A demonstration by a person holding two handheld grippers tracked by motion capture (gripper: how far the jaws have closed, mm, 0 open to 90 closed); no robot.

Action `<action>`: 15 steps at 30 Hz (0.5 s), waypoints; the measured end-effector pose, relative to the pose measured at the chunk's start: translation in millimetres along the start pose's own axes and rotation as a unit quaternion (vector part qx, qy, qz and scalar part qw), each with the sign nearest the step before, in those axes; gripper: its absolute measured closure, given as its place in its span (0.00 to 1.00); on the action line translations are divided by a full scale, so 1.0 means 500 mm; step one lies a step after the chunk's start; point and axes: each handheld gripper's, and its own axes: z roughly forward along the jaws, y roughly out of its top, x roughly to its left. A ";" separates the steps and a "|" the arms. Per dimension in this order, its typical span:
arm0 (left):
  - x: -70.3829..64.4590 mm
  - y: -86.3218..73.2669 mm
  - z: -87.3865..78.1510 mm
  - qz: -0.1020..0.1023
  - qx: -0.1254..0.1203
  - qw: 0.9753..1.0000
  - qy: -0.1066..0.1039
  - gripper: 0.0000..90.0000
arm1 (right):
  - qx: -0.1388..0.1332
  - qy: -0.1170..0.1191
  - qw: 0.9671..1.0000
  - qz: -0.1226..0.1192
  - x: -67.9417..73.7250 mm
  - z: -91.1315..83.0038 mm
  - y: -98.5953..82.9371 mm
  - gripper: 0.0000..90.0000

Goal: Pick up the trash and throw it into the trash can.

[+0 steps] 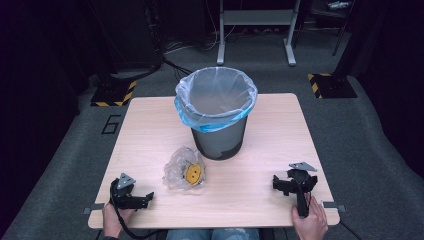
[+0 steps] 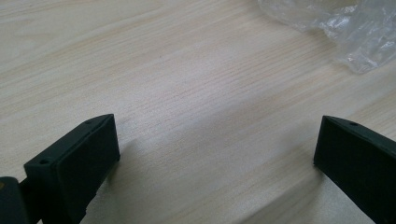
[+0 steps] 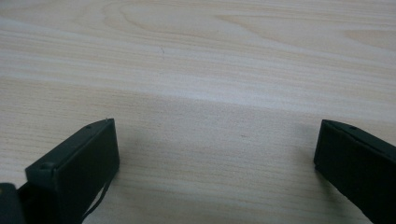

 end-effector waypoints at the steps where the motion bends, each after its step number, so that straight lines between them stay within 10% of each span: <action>1: -0.001 0.000 0.000 -0.001 0.001 1.000 -0.003 0.00 | 0.000 0.000 1.000 0.000 0.000 0.000 0.000 0.00; 15: -0.007 0.001 -0.006 0.006 -0.002 1.000 -0.013 0.00 | 0.000 0.000 1.000 0.000 0.000 0.000 0.000 0.00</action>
